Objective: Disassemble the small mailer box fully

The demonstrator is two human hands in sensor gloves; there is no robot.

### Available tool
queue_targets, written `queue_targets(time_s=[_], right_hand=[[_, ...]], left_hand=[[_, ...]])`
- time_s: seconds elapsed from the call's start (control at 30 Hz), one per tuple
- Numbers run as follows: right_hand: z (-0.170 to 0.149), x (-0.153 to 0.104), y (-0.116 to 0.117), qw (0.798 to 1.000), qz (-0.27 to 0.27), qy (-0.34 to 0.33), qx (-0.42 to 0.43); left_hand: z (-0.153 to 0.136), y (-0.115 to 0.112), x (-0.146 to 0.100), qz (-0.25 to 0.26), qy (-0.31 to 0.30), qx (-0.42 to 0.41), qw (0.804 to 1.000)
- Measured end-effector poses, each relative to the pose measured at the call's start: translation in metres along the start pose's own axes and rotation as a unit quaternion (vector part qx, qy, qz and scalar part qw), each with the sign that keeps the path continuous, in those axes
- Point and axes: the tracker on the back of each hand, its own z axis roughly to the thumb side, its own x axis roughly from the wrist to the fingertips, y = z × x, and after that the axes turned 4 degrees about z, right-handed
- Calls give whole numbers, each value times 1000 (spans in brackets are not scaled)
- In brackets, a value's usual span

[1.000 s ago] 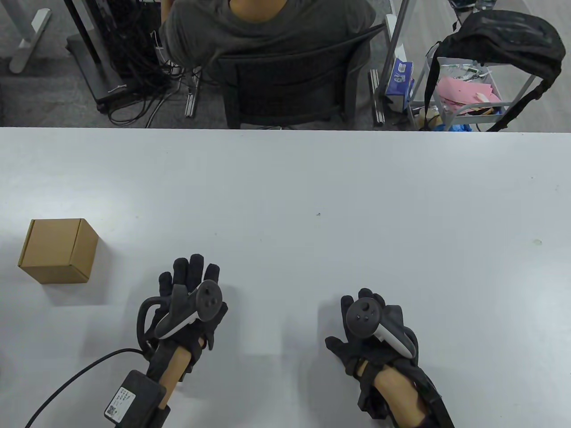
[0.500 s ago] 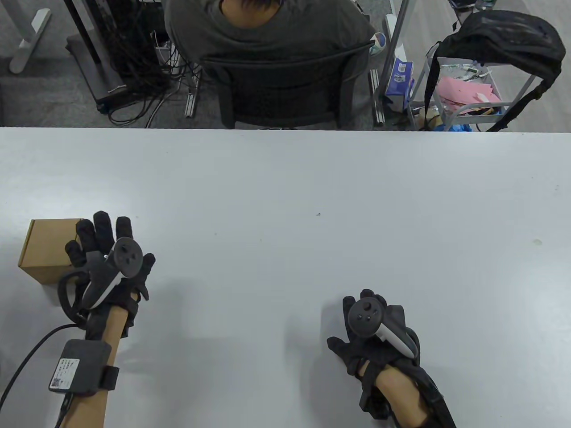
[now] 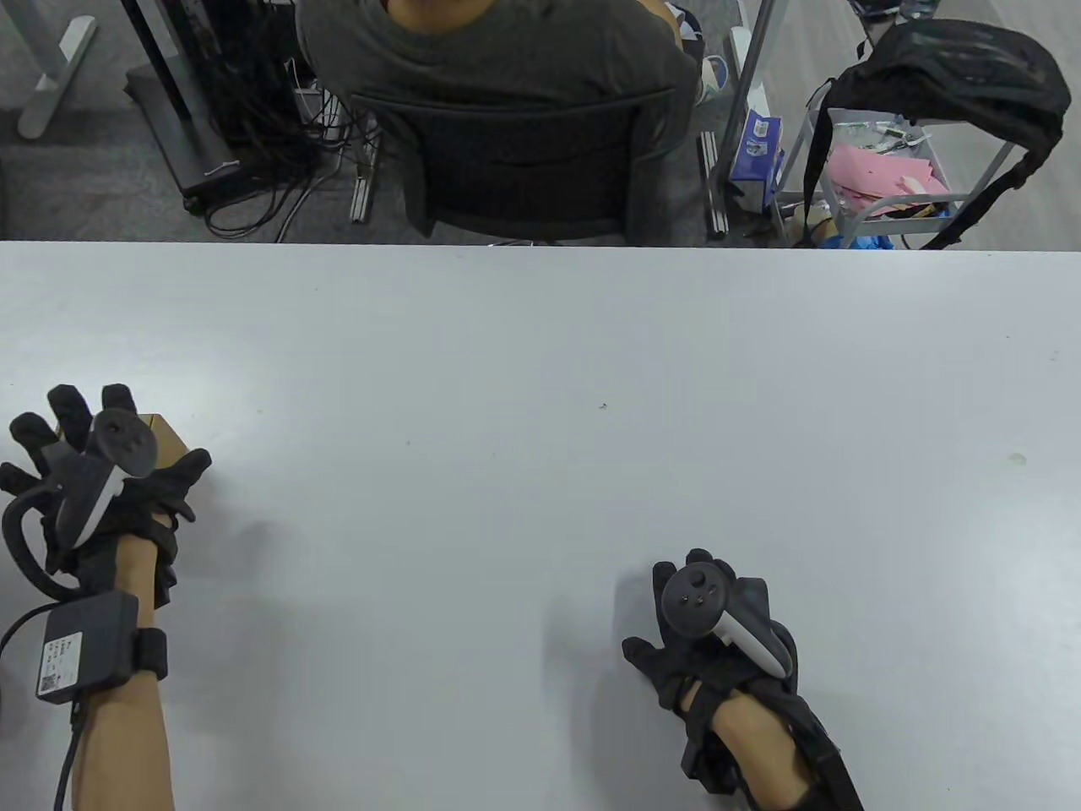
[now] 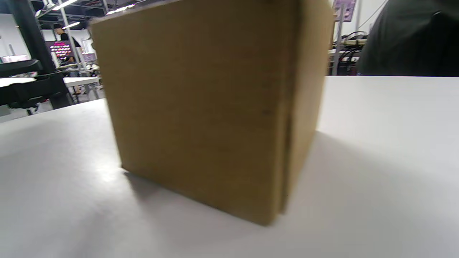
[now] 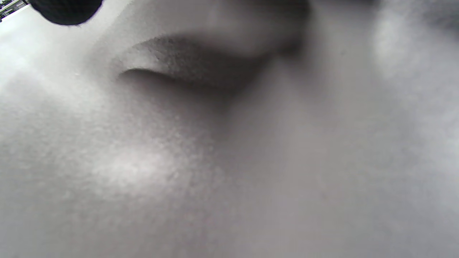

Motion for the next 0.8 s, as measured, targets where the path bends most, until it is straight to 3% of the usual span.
queue_targets(time_s=[0.27,0.37,0.43,0.53,0.63,0.7,0.8], right_hand=[[2,0,0,1000,-2,-2,-3],[2,0,0,1000,1,-2,-5],[2,0,1,1000,3,-1,-5],[2,-1,1,1000,5,0,-4],[2,0,1,1000,6,2,-4],[2,0,1,1000,9,4,-2],[1,-1,0,1000,9,3,1]], left_hand=[[-33,-14,21,-83,38,-72,993],[-35,-24,25,-153,42,-129,979],[-34,-25,25,-106,27,-112,988],[-34,-28,23,-82,18,-108,991],[-33,-27,17,3,16,-142,990],[-30,-25,11,33,10,-139,990],[-18,-15,-4,20,6,-141,990]])
